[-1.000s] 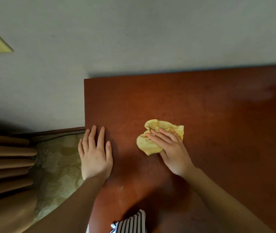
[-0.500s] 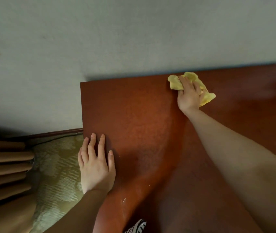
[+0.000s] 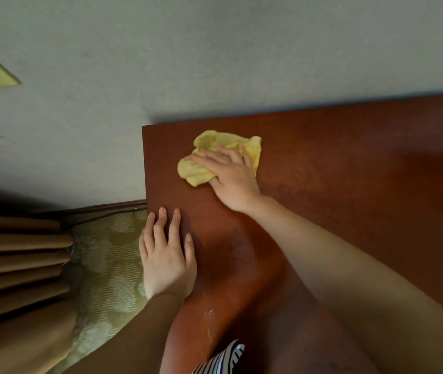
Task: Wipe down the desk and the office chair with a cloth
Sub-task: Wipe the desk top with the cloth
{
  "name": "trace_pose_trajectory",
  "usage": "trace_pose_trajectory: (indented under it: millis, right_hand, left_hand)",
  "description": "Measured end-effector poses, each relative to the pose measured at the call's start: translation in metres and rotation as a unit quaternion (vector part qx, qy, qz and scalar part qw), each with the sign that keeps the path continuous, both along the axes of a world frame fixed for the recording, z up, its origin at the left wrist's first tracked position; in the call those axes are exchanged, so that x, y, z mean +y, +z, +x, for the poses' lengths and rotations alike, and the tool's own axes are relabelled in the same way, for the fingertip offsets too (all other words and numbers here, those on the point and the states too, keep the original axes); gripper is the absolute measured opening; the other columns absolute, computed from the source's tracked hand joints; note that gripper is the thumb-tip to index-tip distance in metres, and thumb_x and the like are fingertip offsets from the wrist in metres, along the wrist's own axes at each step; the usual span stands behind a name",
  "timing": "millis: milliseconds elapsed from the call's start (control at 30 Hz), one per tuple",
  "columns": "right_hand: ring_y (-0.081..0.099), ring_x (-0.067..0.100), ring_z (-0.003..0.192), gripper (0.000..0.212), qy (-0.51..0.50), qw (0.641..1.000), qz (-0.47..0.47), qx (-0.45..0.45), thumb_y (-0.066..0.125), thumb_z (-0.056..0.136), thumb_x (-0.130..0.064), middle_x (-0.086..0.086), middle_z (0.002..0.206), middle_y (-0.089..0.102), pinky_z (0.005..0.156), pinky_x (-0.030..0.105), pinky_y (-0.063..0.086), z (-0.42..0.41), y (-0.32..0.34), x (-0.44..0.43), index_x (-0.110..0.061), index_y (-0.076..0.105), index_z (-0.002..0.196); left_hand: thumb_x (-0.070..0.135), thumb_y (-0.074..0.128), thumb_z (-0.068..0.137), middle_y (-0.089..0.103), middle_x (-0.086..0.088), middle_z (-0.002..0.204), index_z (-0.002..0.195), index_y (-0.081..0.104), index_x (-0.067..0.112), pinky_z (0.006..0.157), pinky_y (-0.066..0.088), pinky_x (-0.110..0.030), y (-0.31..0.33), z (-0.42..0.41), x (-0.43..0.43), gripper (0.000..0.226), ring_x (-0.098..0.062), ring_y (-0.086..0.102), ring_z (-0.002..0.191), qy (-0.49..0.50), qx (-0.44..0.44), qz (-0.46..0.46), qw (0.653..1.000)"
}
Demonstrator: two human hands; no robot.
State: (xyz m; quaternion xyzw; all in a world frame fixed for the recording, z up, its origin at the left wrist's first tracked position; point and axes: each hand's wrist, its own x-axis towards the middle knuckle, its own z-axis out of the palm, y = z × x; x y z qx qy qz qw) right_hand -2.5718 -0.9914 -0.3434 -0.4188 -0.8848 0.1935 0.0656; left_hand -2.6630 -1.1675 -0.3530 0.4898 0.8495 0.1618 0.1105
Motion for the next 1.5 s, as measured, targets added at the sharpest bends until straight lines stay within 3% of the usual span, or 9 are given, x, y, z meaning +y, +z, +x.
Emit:
trace_pose_trajectory:
  millis: [133,267,500,700,800,1033,1200,1367,1500]
  right_hand:
    - [0.033,0.019,0.134,0.057,0.043,0.999,-0.016,0.027,0.051,0.086,-0.015,-0.013,0.143,0.045,0.114,0.047,0.007,0.020,0.004,-0.053,-0.039,0.043,0.137]
    - [0.037,0.017,0.133,0.056,0.034,0.999,-0.032,0.026,0.037,0.084,-0.018,-0.015,0.139,0.048,0.114,0.047,0.014,0.059,0.006,-0.103,-0.039,0.046,0.136]
    - [0.033,0.015,0.134,0.062,-0.007,0.999,-0.031,0.038,0.060,0.084,-0.008,-0.015,0.142,0.045,0.114,0.047,0.016,0.132,-0.002,-0.120,-0.034,0.045,0.137]
    - [0.026,0.015,0.136,0.060,-0.168,0.985,-0.019,0.027,0.052,0.090,-0.005,-0.020,0.144,0.033,0.115,0.046,0.018,0.179,0.005,-0.058,-0.037,0.039,0.139]
    - [0.028,0.018,0.136,0.049,-0.268,0.963,-0.003,0.034,0.050,0.095,-0.012,-0.012,0.146,0.038,0.114,0.047,0.018,0.169,0.005,-0.028,-0.034,0.043,0.138]
    - [0.014,0.016,0.142,0.045,-0.377,0.926,-0.010,-0.005,0.042,0.097,-0.027,-0.013,0.152,0.029,0.113,0.047,-0.005,0.102,0.004,0.030,-0.041,0.037,0.140]
    - [0.013,0.018,0.143,0.045,-0.303,0.953,-0.017,-0.024,0.038,0.097,-0.034,-0.014,0.154,0.025,0.113,0.048,-0.006,0.038,0.003,0.051,-0.044,0.034,0.141]
    - [0.015,0.016,0.142,0.048,-0.132,0.991,-0.006,-0.021,0.041,0.095,-0.033,-0.017,0.152,0.026,0.113,0.049,-0.004,-0.025,-0.001,0.042,-0.046,0.033,0.140]
    - [0.013,0.015,0.142,0.046,-0.009,1.000,-0.009,-0.021,0.040,0.095,-0.035,-0.018,0.152,0.026,0.113,0.047,-0.005,-0.066,-0.002,0.026,-0.047,0.034,0.140]
  left_hand:
    - [0.037,0.028,0.090,0.043,-0.015,0.144,0.136,0.049,0.010,0.112,0.023,-0.048,0.000,-0.002,-0.001,0.058,-0.032,0.029,0.138,-0.002,-0.002,0.006,1.000]
    - [0.038,0.029,0.091,0.040,-0.015,0.146,0.139,0.046,0.012,0.113,0.020,-0.046,0.000,-0.005,-0.004,0.058,-0.031,0.025,0.139,-0.007,-0.009,0.013,1.000]
    - [0.035,0.033,0.092,0.034,-0.012,0.151,0.143,0.040,0.015,0.115,0.015,-0.043,0.002,-0.005,-0.006,0.056,-0.028,0.018,0.142,-0.011,-0.023,0.001,1.000]
    - [0.035,0.033,0.092,0.035,-0.013,0.149,0.142,0.042,0.014,0.114,0.018,-0.046,-0.001,0.003,-0.007,0.055,-0.030,0.020,0.141,-0.011,-0.034,0.010,0.999]
    - [0.033,0.034,0.091,0.037,-0.014,0.149,0.141,0.043,0.014,0.114,0.020,-0.046,-0.003,0.004,-0.009,0.054,-0.029,0.021,0.140,-0.008,-0.035,0.012,0.999]
    - [0.039,0.028,0.090,0.041,-0.014,0.145,0.139,0.047,0.013,0.110,0.026,-0.050,-0.001,0.005,-0.004,0.058,-0.030,0.024,0.138,-0.008,-0.029,0.017,0.999]
    - [0.038,0.030,0.091,0.045,-0.015,0.142,0.138,0.048,0.012,0.109,0.029,-0.049,0.000,0.004,-0.004,0.057,-0.032,0.030,0.135,-0.015,-0.016,0.010,1.000]
    - [0.034,0.033,0.090,0.049,-0.015,0.139,0.135,0.051,0.011,0.105,0.033,-0.050,0.003,0.004,-0.002,0.054,-0.030,0.031,0.132,-0.014,-0.007,0.014,1.000]
    - [0.033,0.034,0.090,0.049,-0.015,0.139,0.135,0.052,0.011,0.104,0.033,-0.050,0.004,0.002,-0.003,0.054,-0.029,0.032,0.132,-0.019,0.002,0.005,1.000]
